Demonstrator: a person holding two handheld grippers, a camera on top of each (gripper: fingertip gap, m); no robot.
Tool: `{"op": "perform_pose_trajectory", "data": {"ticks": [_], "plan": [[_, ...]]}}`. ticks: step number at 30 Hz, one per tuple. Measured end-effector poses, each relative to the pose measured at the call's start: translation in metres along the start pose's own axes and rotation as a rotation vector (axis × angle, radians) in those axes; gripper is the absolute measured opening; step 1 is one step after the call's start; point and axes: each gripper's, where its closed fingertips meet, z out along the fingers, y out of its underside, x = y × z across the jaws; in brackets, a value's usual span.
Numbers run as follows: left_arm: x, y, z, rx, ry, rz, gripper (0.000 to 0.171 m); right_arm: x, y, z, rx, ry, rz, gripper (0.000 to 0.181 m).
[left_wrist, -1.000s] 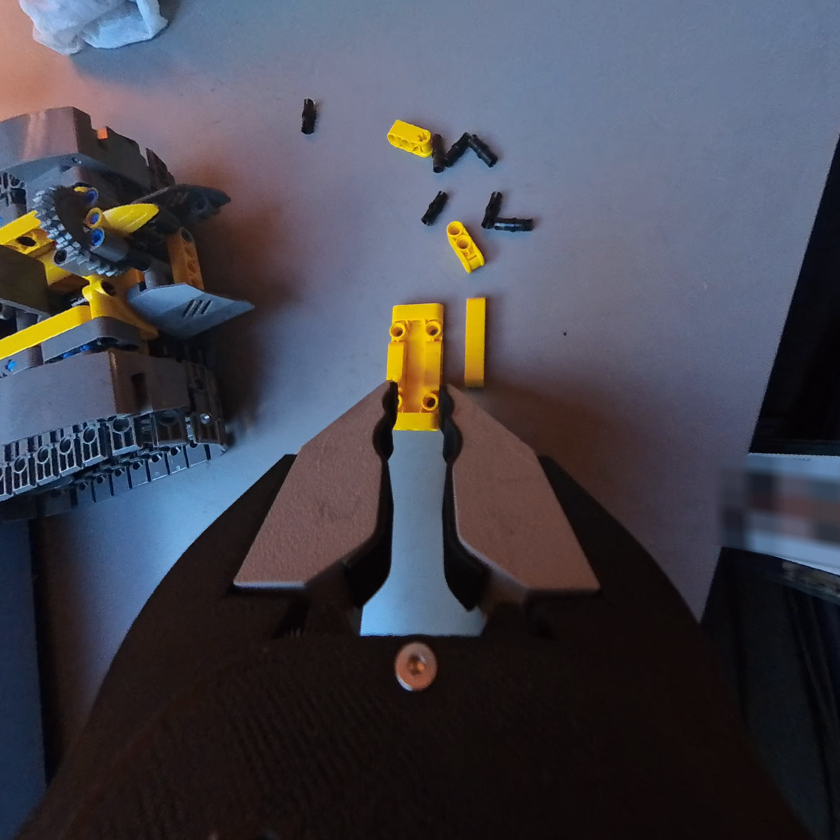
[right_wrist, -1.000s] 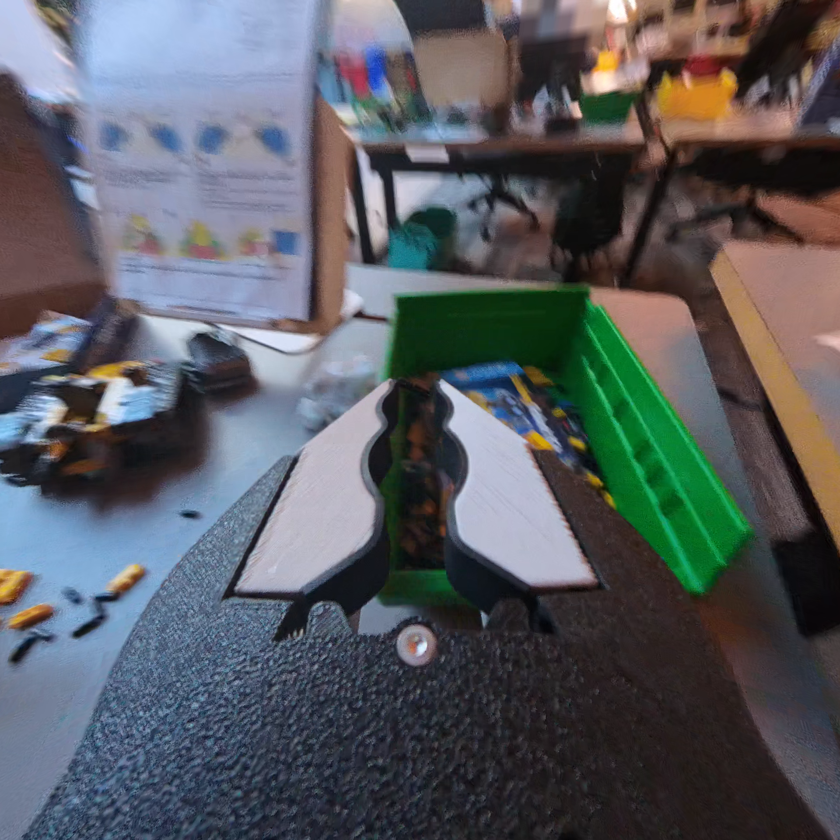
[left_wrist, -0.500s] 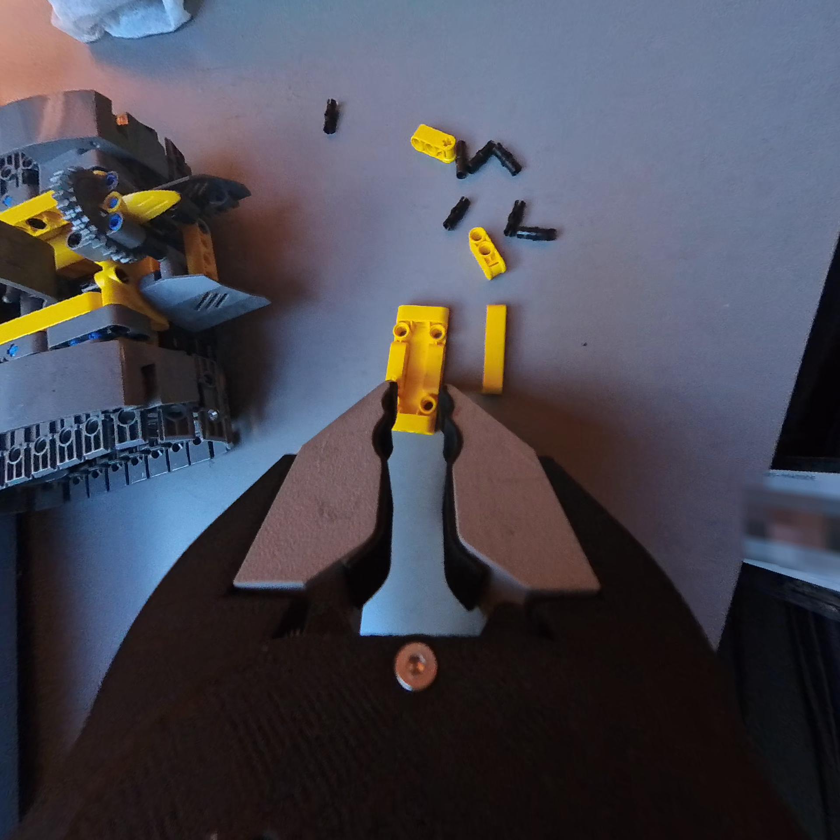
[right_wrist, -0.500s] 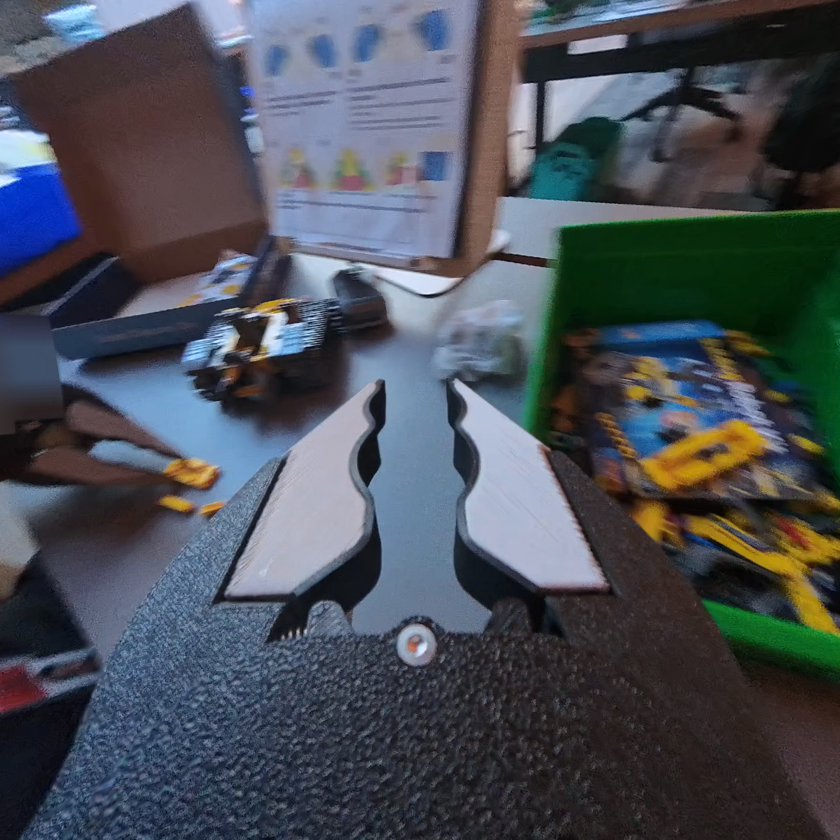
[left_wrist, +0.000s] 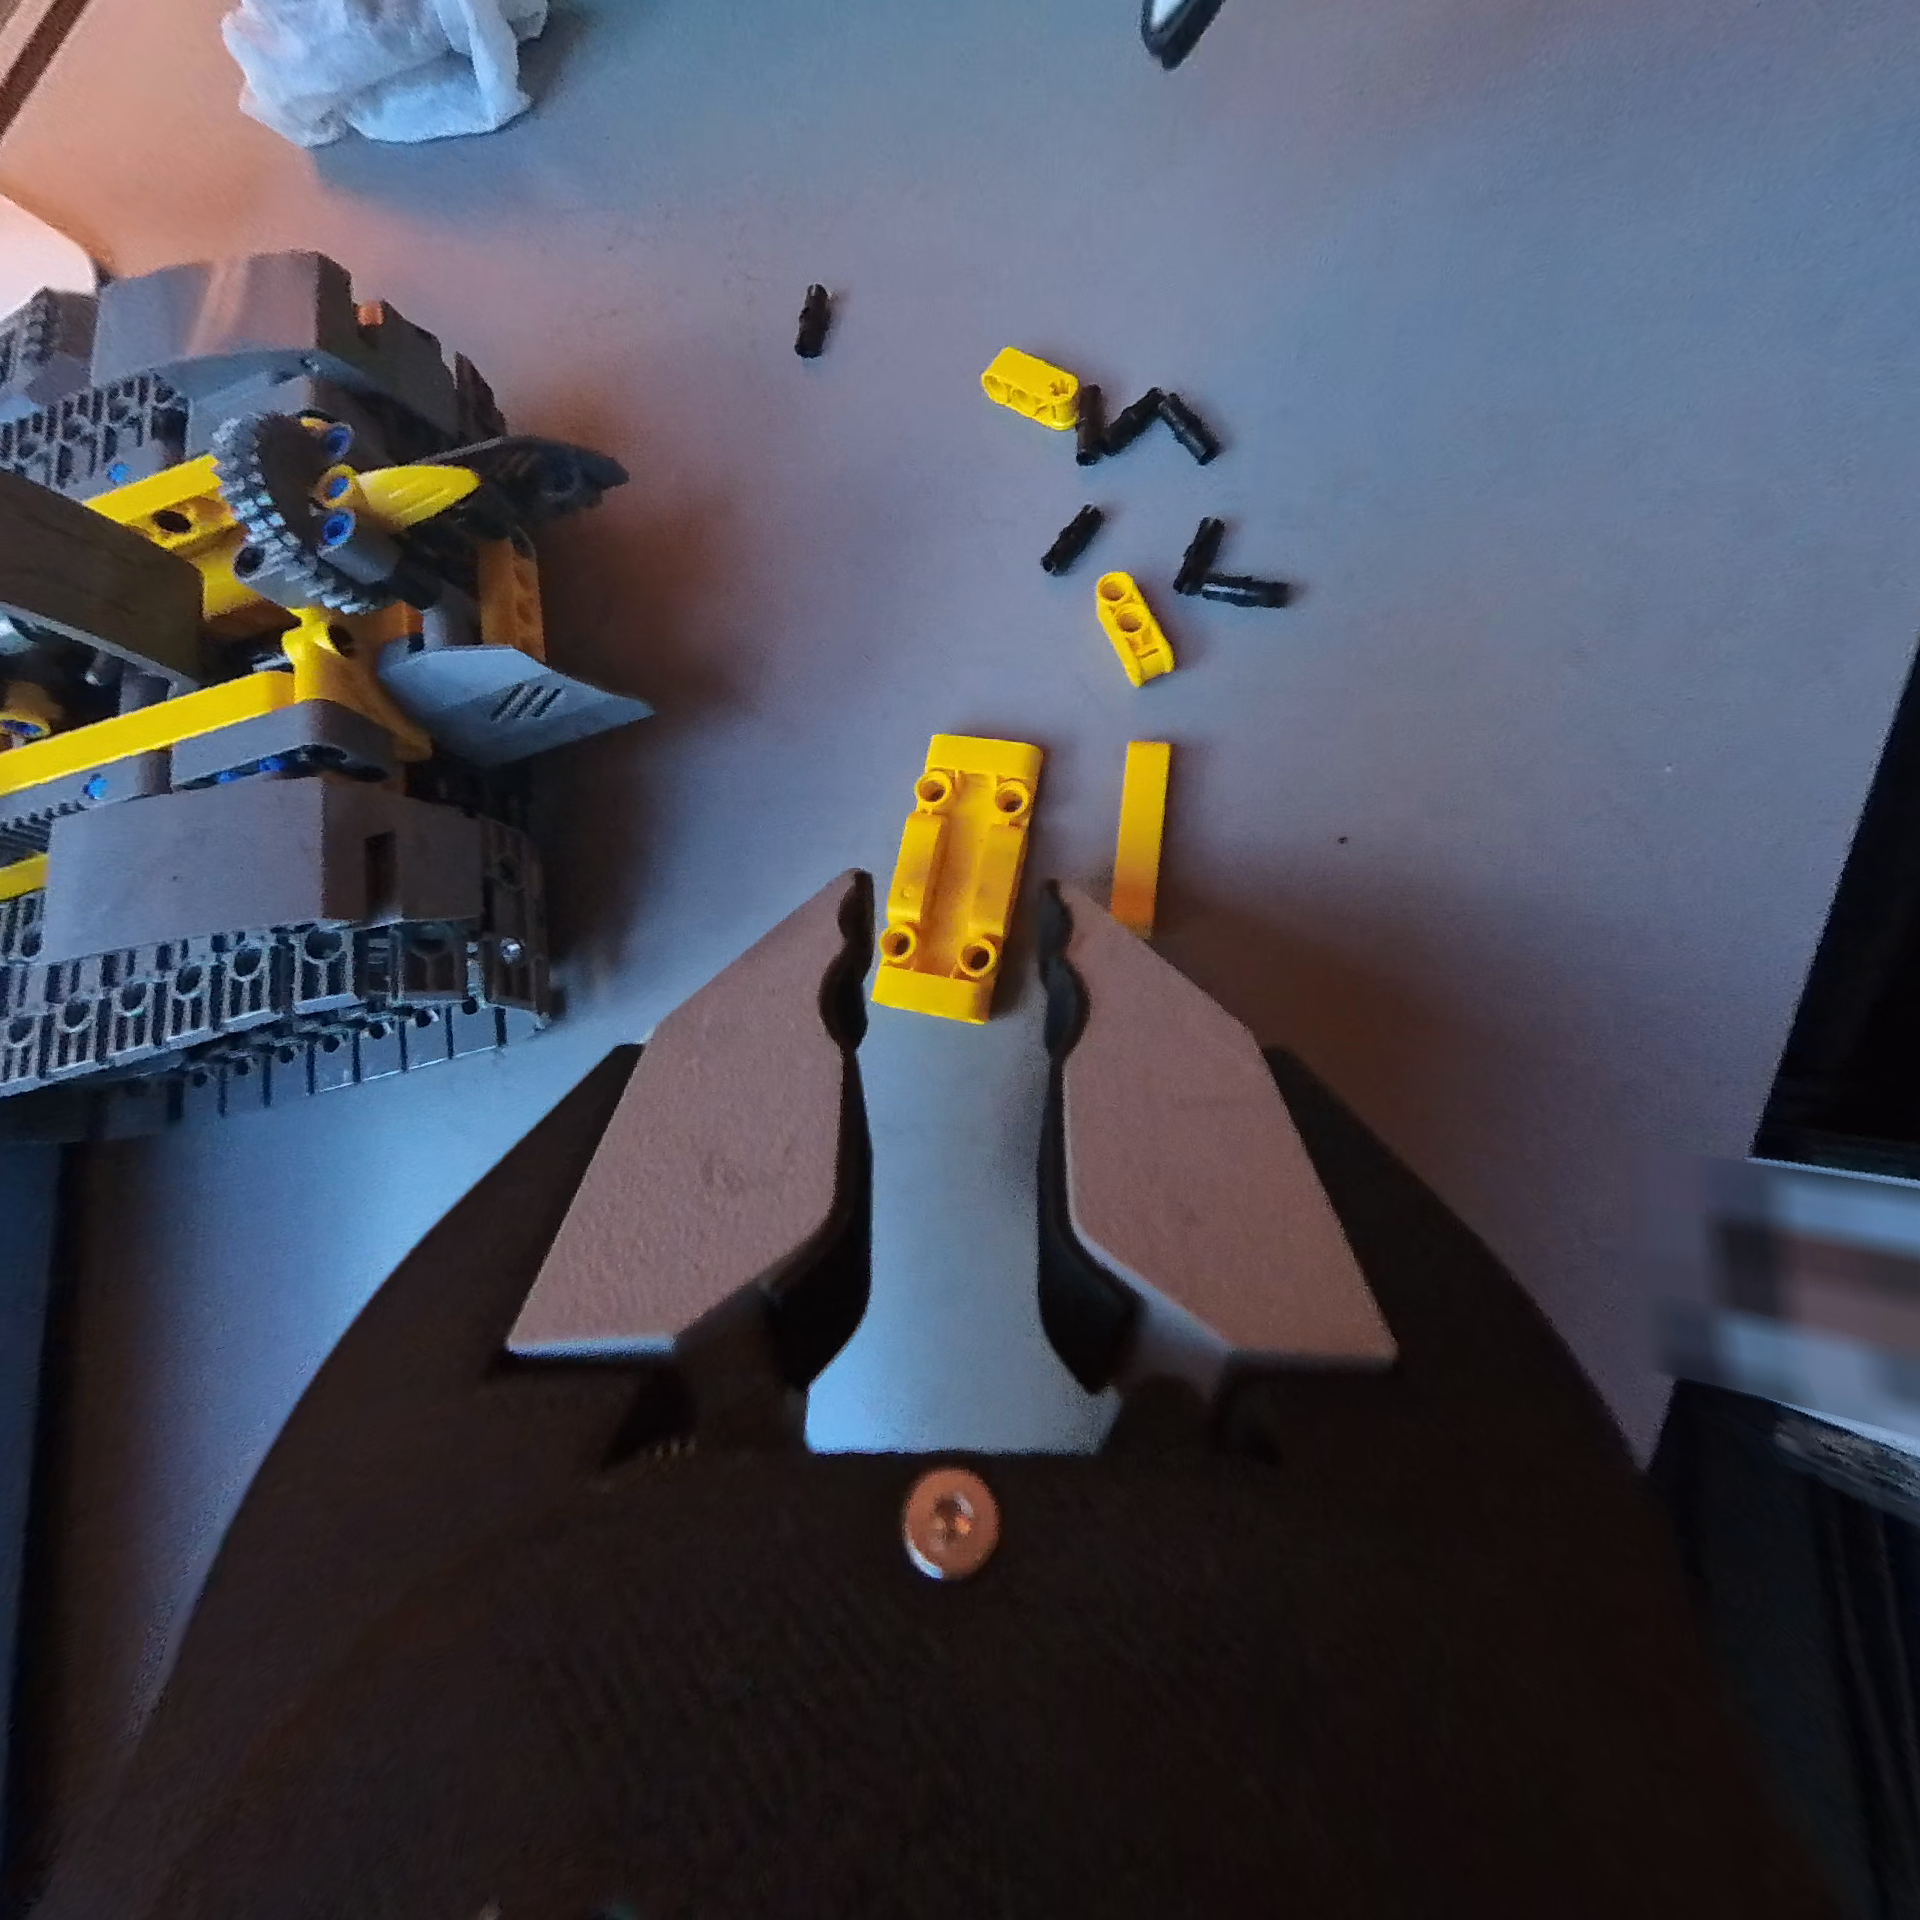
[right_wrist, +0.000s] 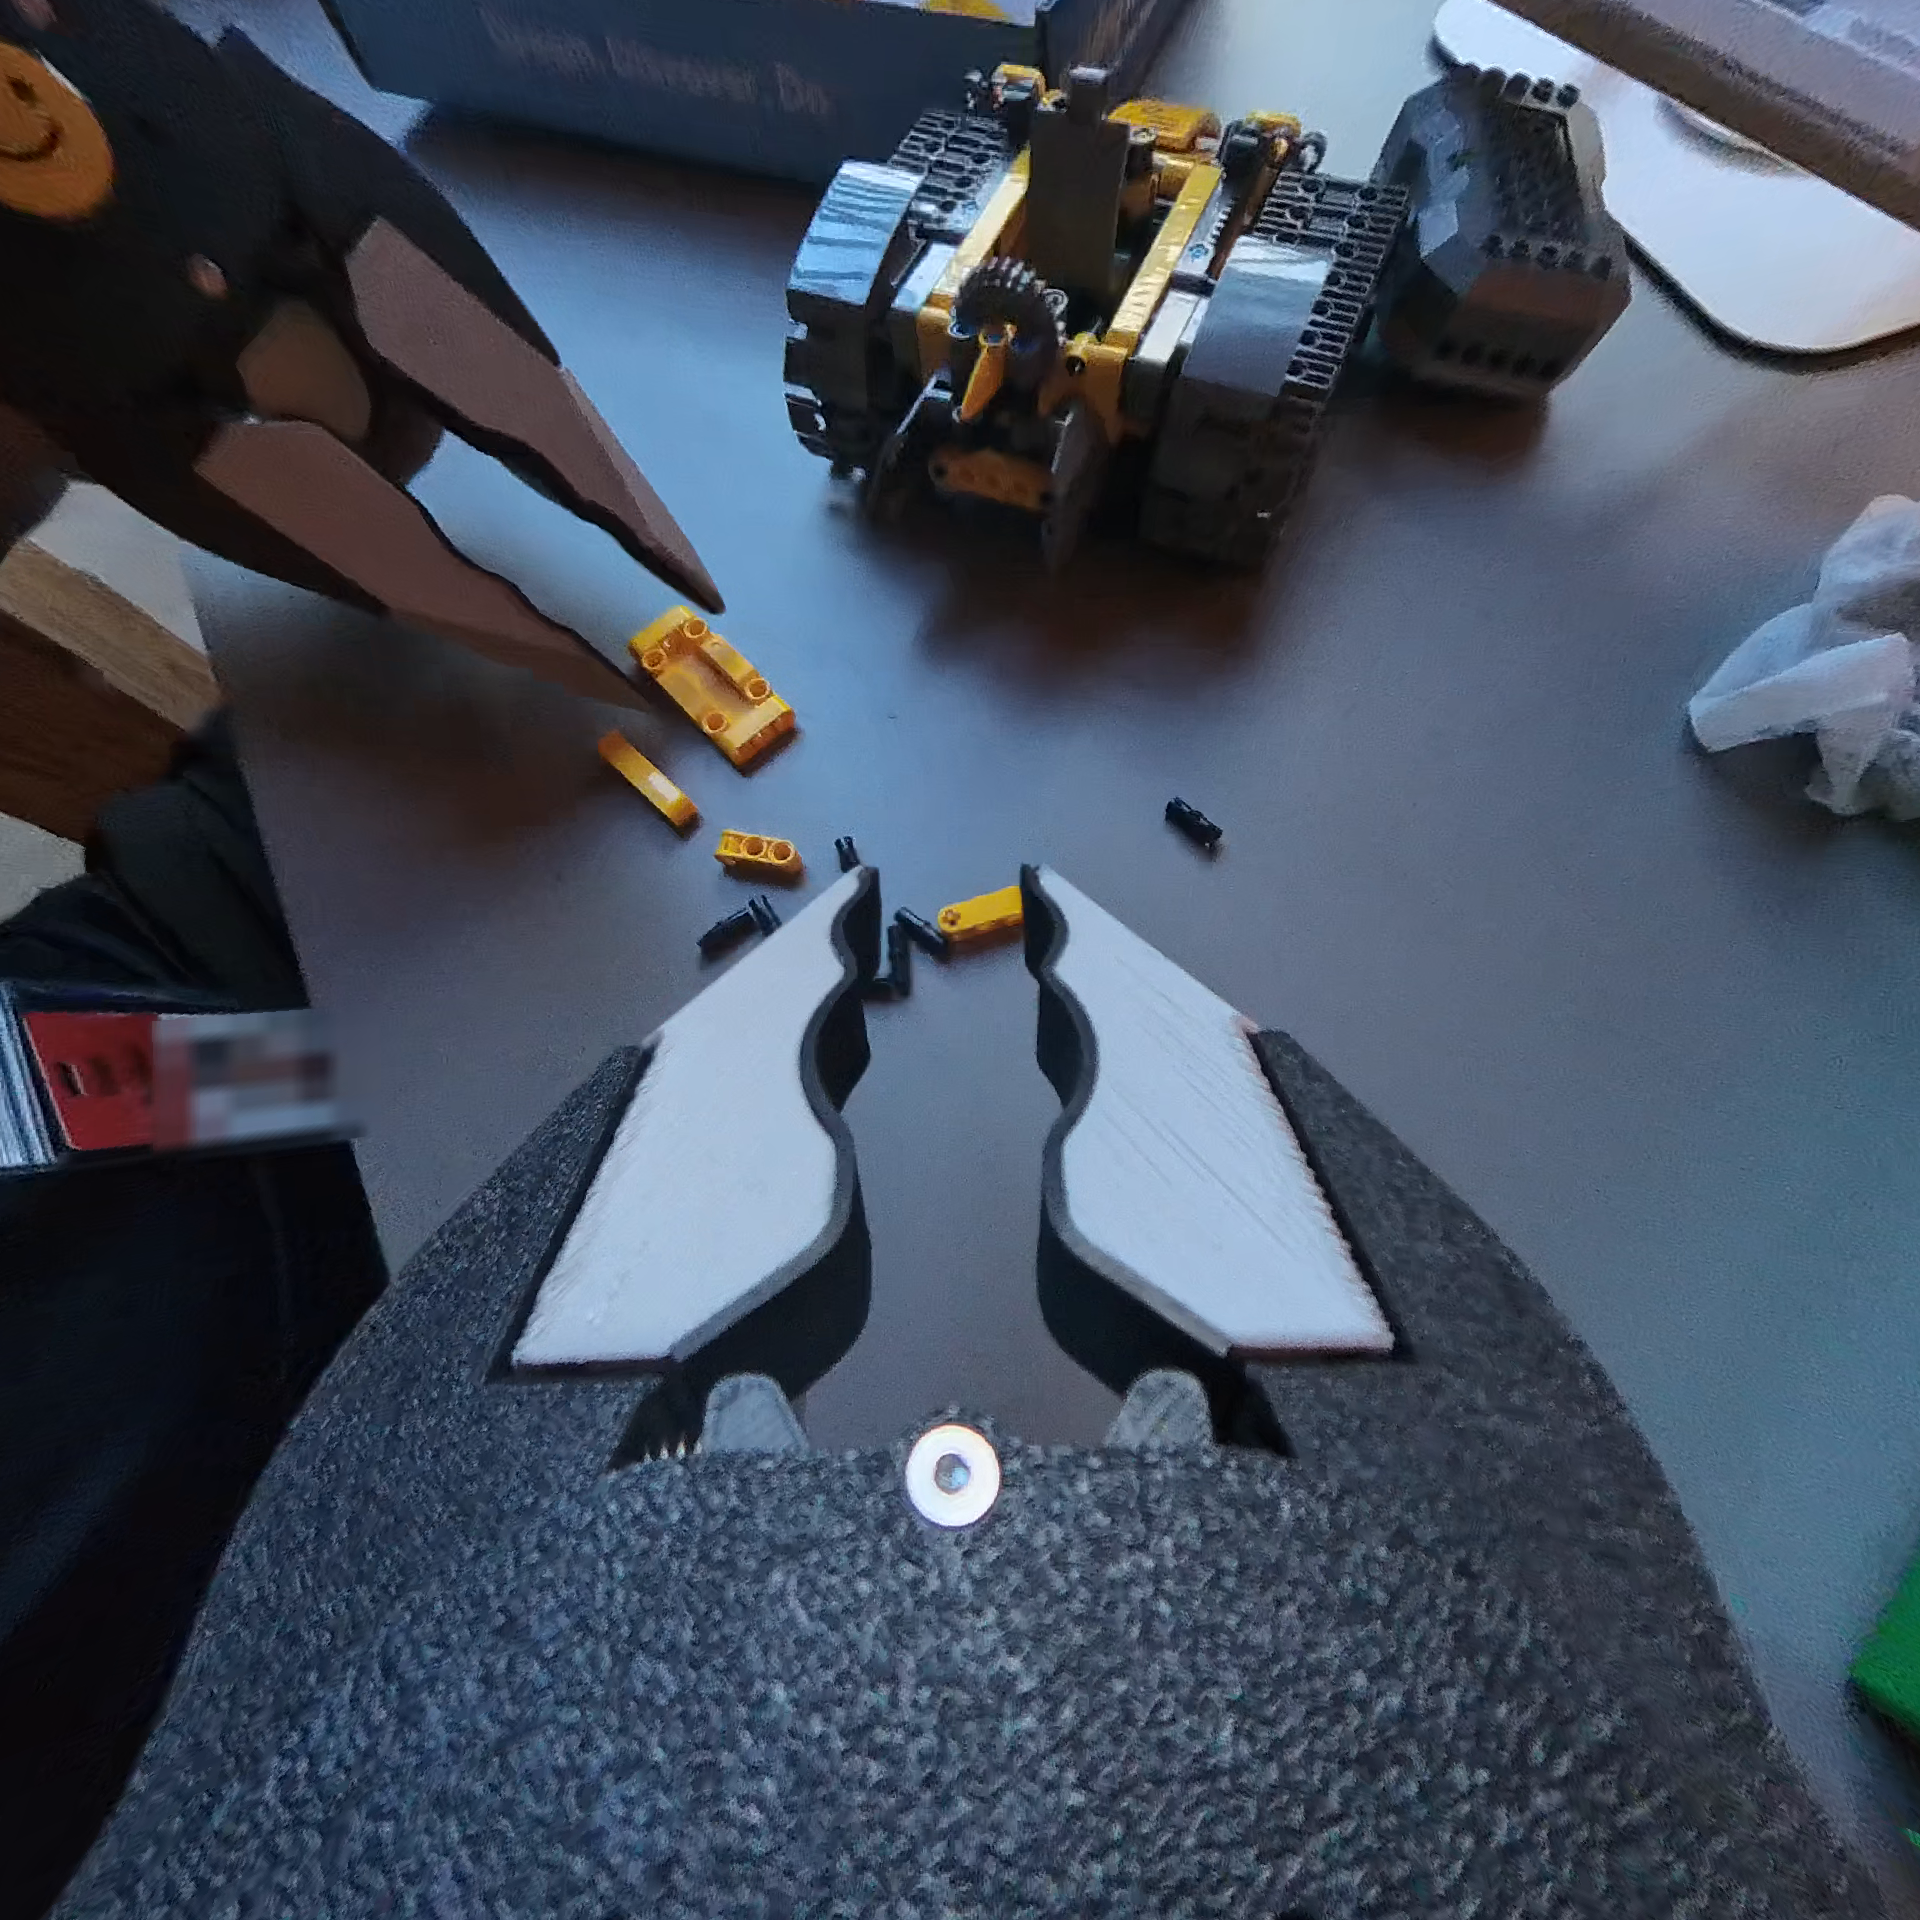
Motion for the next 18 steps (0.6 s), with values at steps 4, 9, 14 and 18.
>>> {"op": "perform_pose_trajectory", "data": {"ticks": [4,9,14,18], "plan": [[0.006,0.002,0.006,0.005,0.043,-0.028,0.038,-0.011,0.002,0.003,-0.002,-0.073,-0.019,0.026],[0.007,-0.001,0.009,0.038,0.040,-0.040,0.034,0.010,0.026,0.001,-0.119,0.026,-0.068,0.026],[0.008,-0.003,0.011,0.047,0.041,-0.051,0.031,0.002,0.022,-0.006,-0.073,-0.040,-0.051,0.029],[0.008,-0.003,0.011,0.049,0.039,-0.046,0.030,-0.011,0.029,0.007,-0.118,-0.067,-0.121,0.029]]}}
